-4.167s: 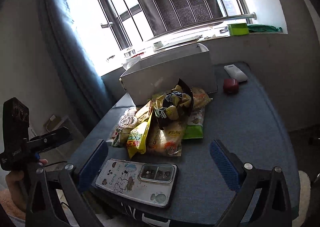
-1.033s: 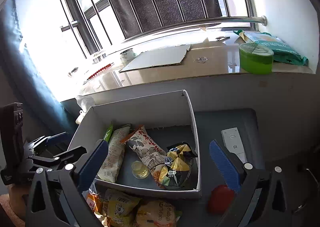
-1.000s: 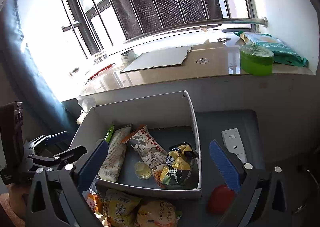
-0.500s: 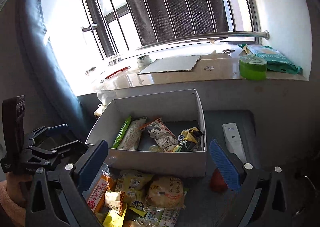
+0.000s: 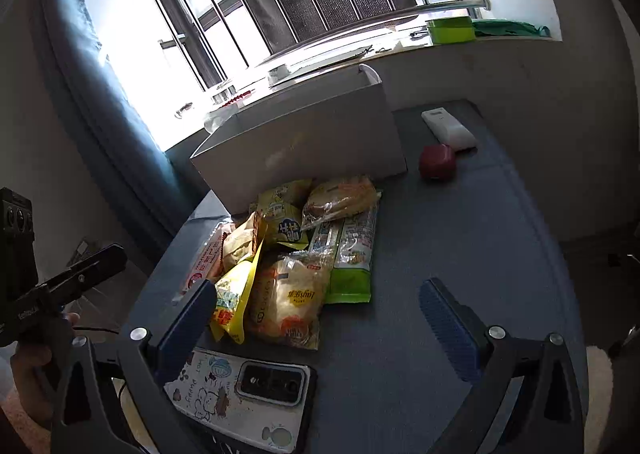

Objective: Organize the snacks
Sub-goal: 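Grasp the yellow chip bag with the right tool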

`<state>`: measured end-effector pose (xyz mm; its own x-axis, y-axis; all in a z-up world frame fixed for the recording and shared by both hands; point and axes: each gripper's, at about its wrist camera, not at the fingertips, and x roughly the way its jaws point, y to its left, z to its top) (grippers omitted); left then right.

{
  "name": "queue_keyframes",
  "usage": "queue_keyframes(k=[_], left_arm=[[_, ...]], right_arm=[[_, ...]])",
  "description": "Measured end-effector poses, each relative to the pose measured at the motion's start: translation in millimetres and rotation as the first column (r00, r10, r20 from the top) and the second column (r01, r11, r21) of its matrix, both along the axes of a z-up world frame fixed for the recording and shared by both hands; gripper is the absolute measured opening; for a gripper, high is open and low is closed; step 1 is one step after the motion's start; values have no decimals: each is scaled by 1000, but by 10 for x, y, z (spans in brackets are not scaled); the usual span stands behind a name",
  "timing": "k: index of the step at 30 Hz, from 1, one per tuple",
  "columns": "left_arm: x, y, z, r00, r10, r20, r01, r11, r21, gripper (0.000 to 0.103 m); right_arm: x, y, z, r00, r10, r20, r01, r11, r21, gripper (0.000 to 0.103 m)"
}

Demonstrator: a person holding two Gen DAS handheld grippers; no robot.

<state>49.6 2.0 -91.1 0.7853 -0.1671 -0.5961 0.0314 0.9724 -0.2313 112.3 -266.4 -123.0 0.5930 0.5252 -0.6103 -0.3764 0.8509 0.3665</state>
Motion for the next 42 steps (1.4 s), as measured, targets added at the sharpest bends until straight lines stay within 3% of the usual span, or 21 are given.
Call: queue_keyframes(k=[4,12,14,18,20,21,22,26,27,30,33,37,42], left_arm=[[-304,13,-43,999,38,29,-38,999,8,103],[-453,94,-101,999,47,26,-46,998,-33,103],[-464,127,-113,997,77,22,-76,997,-24,103],[-527,252,-117,995,90,36,-87,994,-67,103],[-537,299,-132,995,98,32,-96,993,-69,103],[-536,319,-147,993,111,28,-109,992,-70,103],[-531,338,-166,993,116,23,-114,991,-76,103],[-513,357,-221,992,123,1,-122,988,-91,103],[-517,350,-220,992,123,1,-123,989,-88,103],[-525,356,-220,992,126,-2,-125,988,-89,103],[-481,371,-246,992,125,-17,-126,988,-90,103],[-364,303,-295,994,103,-41,-106,992,-66,103],[-40,100,-398,993,59,-101,-56,998,24,103]], right_arm=[[-169,175,-113,998,58,11,-56,990,-131,103],[-191,785,49,964,260,50,-250,957,-150,103],[-96,942,16,956,292,23,-286,947,-149,103],[191,1129,-139,967,248,-63,-256,949,-182,103],[261,1180,-186,967,244,-75,-254,945,-207,92],[274,1225,-207,964,254,-76,-265,936,-230,78],[267,1281,-220,963,262,-64,-270,926,-263,72],[227,1508,-261,948,314,-49,-310,877,-367,63],[224,1534,-260,946,318,-66,-320,877,-358,55],[179,1565,-245,944,324,-55,-321,870,-376,48],[197,1454,-228,949,308,-72,-314,894,-319,37],[114,1227,-120,958,282,-46,-283,913,-293,35],[30,819,56,971,235,-37,-238,958,-162,34]])
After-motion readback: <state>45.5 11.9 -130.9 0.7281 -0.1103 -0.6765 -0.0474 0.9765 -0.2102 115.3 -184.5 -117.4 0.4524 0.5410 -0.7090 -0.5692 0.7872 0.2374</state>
